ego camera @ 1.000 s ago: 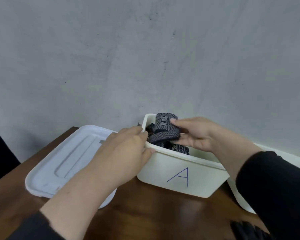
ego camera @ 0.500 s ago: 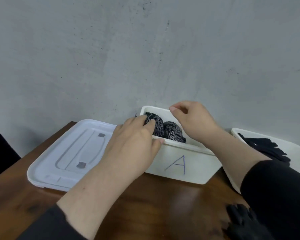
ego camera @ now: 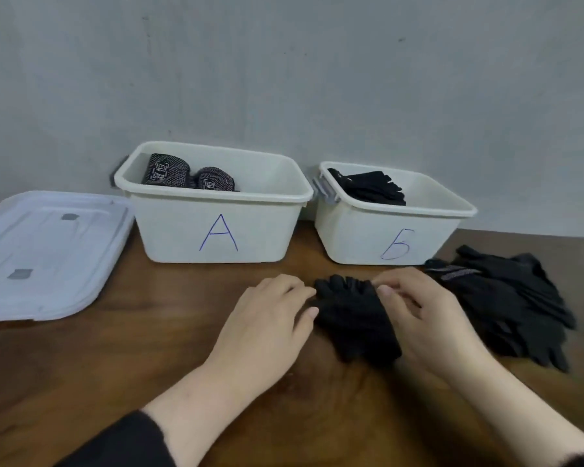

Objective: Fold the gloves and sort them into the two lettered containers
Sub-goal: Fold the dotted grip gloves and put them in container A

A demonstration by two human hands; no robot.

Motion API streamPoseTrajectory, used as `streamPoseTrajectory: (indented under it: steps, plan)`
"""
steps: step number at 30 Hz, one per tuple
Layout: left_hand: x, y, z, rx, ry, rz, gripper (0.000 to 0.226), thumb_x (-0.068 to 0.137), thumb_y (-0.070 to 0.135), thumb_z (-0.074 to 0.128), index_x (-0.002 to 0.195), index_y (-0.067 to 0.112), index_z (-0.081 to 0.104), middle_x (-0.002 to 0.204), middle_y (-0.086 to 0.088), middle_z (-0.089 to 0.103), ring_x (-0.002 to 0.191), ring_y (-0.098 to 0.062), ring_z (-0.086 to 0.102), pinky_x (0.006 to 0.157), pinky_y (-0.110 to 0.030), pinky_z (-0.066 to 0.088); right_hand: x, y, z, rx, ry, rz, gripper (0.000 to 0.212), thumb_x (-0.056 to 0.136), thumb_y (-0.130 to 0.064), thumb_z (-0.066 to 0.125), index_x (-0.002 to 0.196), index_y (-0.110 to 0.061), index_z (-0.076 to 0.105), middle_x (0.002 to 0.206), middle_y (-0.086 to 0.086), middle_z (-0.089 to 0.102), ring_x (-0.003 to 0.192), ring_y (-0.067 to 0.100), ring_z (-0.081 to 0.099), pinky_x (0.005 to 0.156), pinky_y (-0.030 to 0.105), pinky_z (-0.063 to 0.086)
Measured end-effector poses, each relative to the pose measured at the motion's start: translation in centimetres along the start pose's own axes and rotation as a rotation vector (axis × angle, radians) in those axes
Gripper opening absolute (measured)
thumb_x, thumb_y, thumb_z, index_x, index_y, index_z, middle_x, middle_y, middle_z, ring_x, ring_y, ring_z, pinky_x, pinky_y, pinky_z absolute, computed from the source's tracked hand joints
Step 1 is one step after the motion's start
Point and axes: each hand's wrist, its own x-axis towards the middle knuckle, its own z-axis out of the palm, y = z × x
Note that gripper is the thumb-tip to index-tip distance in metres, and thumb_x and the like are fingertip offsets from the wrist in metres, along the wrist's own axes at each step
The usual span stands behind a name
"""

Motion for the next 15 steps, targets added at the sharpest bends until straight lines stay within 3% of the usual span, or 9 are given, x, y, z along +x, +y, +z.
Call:
streamPoseTrajectory:
  steps: [4,9,15]
  plan:
    - [0.3,2.9,1.6,0.031,-0.113,0.062,0.044,0.104,0.046,0.034,0.144,0.033,0.048,0.149,0.017,0.041,0.136,-0.001,0.031,0.107,-0.018,0.019,-3.6,3.3,1.8,-0.106,-0.221,-0.027,0.049,0.094,-0.061,0.036,0.130,-0.041,0.062,0.133,-0.033,0.049,0.128,-0.011,0.043,0.110,0.019,0.037]
    - [-0.1,2.7,3.2,0.155,-0.304,0.044,0.053,0.101,0.058,0.026,0.148,0.038,0.041,0.159,0.017,0.028,0.147,-0.004,0.019,0.117,-0.028,0.013,-3.8,4.2,2.5,-0.046,-0.304,-0.063,0.048,0.101,-0.051,0.049,0.147,-0.038,0.048,0.150,-0.029,0.039,0.137,-0.017,0.024,0.117,0.013,0.013]
    - [0.0,2.7,3.5,0.171,-0.193,0.010,0.072,0.091,0.068,0.010,0.140,0.037,0.053,0.152,0.016,0.042,0.141,-0.003,0.033,0.115,-0.031,0.019,-3.6,5.1,2.8,-0.055,-0.381,-0.129,0.048,0.106,-0.044,0.039,0.154,-0.035,0.038,0.158,-0.024,0.032,0.146,-0.014,0.013,0.125,0.022,0.006]
